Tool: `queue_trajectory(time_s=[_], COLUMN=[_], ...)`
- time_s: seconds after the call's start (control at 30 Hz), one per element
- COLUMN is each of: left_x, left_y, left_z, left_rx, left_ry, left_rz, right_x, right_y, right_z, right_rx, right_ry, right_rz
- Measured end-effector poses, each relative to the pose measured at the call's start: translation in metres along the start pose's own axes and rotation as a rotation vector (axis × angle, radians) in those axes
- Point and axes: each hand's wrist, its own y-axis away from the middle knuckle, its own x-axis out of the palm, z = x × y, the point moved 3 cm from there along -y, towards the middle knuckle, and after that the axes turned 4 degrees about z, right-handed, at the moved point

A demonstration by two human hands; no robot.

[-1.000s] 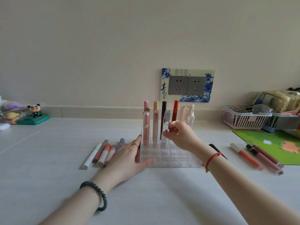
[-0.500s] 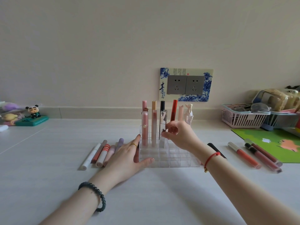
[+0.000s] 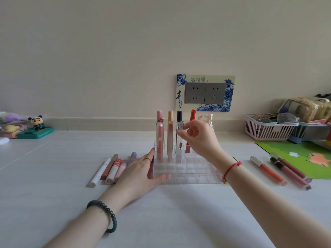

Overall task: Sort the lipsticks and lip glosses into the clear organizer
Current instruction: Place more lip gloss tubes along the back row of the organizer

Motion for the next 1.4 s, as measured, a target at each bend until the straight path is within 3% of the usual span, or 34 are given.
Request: queue_trajectory(time_s=[0.53,0.73,0.9,1.07,1.4], left_x=[-0.001,-0.002,-0.004,-0.004,-0.005], left_y=[0.001,0.001,0.005,0.004,0.007], left_z=[0.000,0.000,-0.001,-0.002,-0.005], left_rx=[-0.012,-0.025,-0.045,-0.035,-0.044], left_ry=[-0.027,0.013,-0.029,-0.028,-0.035], left_rz=[0.017,0.028,0.023,0.015,0.020], right_x=[-0.010,-0.071,-0.134,-0.144,-0.135], right_y=[0.006,0.014,0.040,0.062,0.069], right_z=[-0.002,-0.017,-0.070,-0.122,-0.132], right_rx=[0.012,0.018,0.192,0.461,0.608], right_ry=[0.047,0.129,0.367,0.551,0.710], right_rz=[0.027,-0.090,-0.265,-0.014,0.072])
